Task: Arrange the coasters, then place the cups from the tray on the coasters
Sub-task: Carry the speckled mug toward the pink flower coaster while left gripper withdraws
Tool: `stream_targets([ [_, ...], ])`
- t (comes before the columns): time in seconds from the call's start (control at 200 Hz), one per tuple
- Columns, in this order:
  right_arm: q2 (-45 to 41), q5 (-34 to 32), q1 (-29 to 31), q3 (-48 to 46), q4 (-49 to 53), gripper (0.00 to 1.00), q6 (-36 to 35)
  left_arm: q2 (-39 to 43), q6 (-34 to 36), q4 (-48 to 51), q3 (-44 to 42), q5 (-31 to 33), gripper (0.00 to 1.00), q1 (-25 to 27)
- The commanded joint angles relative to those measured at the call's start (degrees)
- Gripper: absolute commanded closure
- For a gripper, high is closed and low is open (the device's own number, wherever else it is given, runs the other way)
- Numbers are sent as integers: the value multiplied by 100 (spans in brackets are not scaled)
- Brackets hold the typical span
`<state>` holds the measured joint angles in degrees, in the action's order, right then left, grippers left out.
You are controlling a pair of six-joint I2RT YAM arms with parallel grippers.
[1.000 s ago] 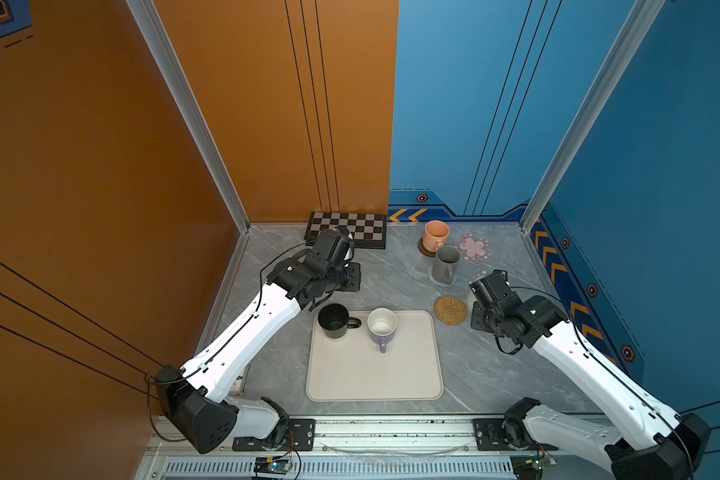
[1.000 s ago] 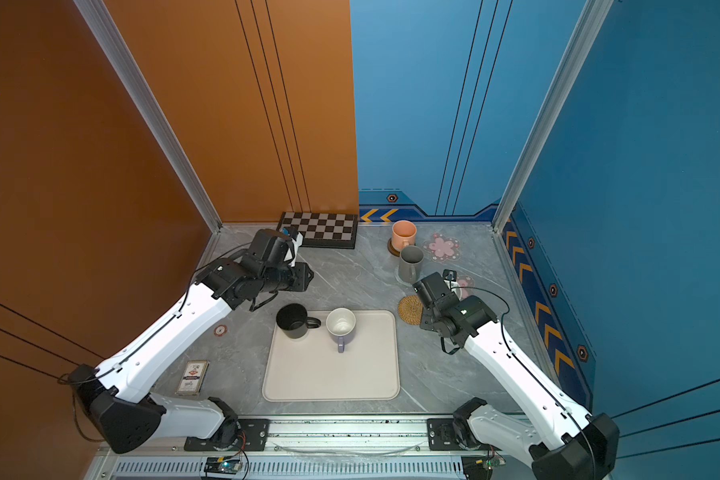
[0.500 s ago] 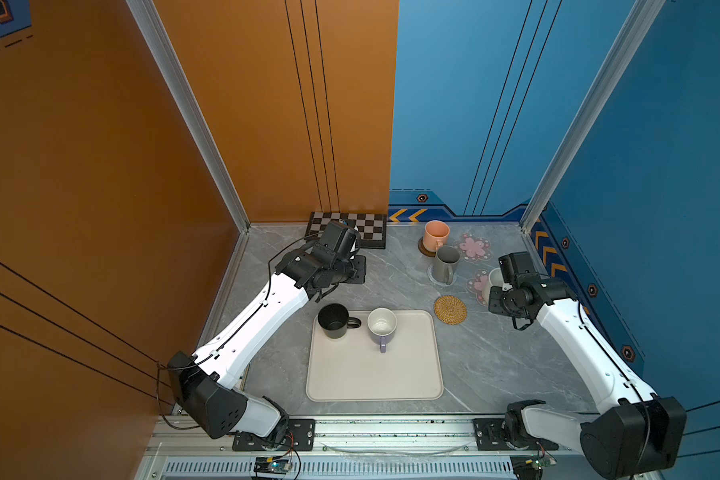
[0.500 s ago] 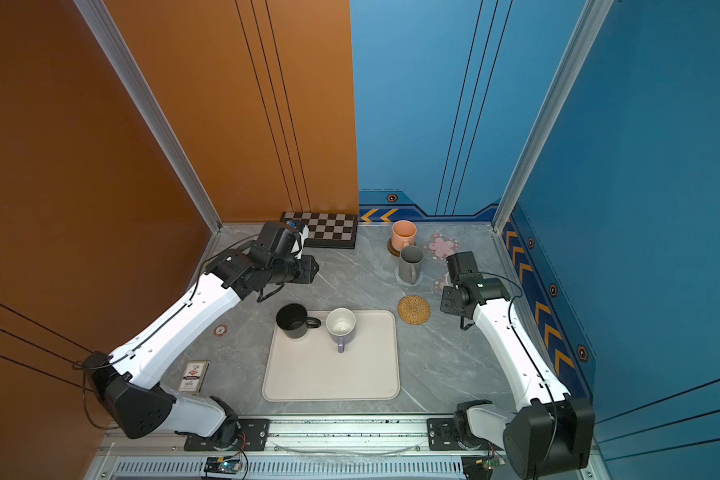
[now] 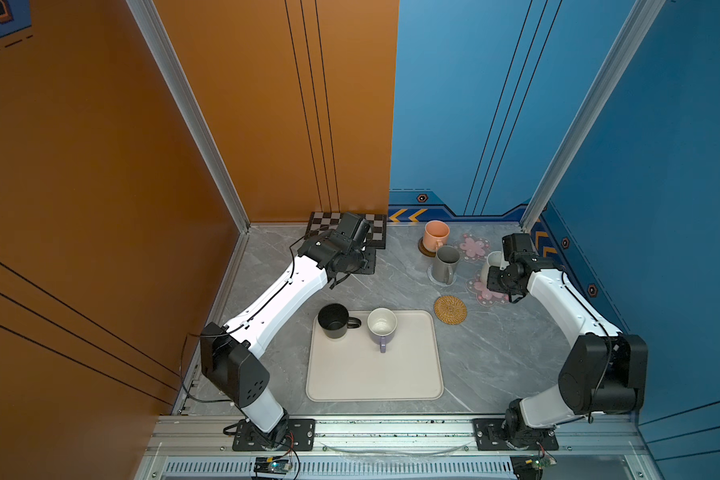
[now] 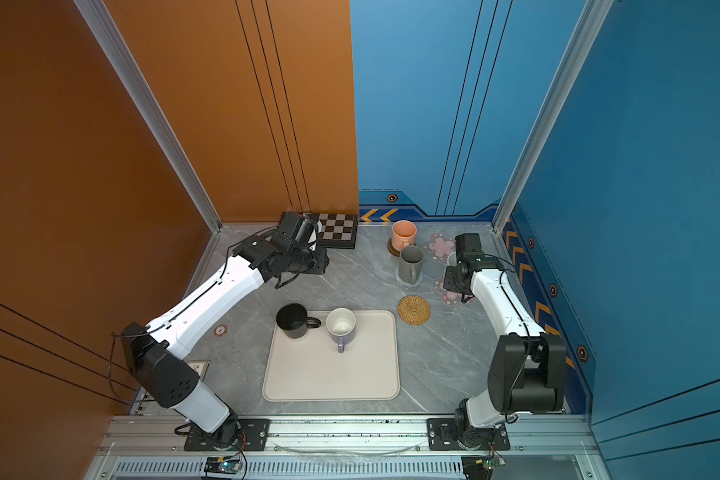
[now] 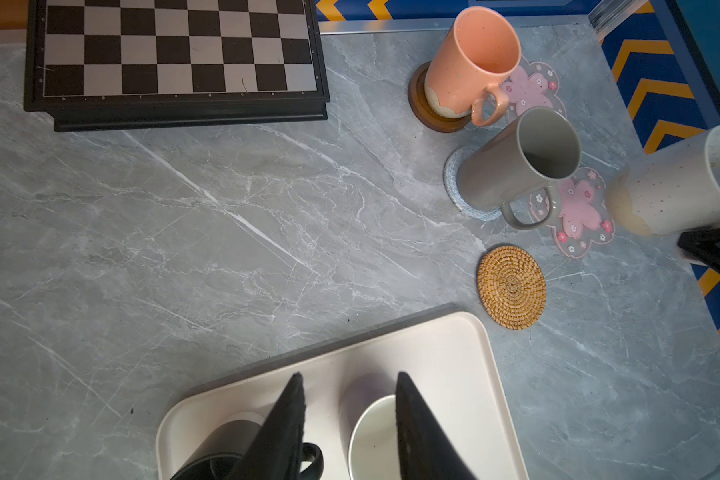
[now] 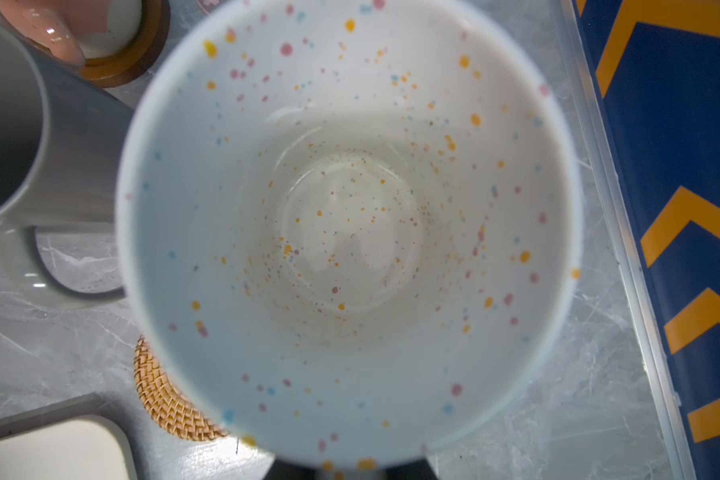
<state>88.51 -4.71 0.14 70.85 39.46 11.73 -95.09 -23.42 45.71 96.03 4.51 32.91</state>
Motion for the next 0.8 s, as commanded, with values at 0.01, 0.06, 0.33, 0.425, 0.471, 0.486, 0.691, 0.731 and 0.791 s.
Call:
stream_targets([
  [0.01, 243, -115, -125, 602, -792, 100, -294, -299, 83, 69, 301, 60, 63, -97],
  [0.06, 425, -105, -191, 766, -886, 100, -324, -434, 86, 66, 417, 17, 63, -117],
  [0.33, 1350, 103, -330, 1286, -1833, 100, -587, -1192, 110, 64, 1109, -150, 65, -283],
  [0.425, 1686, 206, -331, 1529, -2029, 100, -626, -1446, 127, 69, 1339, -175, 66, -348],
  [0.471, 1834, 269, -331, 1625, -2131, 100, -636, -1560, 128, 68, 1426, -179, 66, -373],
  [0.486, 1886, 289, -331, 1666, -2169, 100, -636, -1592, 127, 69, 1458, -183, 66, -380],
  [0.691, 2395, 367, -321, 1999, -2487, 100, -794, -2056, 140, 69, 1796, -344, 67, -502],
  [0.731, 2485, 357, -321, 2065, -2489, 100, -841, -2143, 136, 69, 1859, -355, 66, -521],
  [0.791, 2606, 381, -307, 2138, -2510, 100, -944, -2262, 127, 67, 1961, -362, 66, -539],
])
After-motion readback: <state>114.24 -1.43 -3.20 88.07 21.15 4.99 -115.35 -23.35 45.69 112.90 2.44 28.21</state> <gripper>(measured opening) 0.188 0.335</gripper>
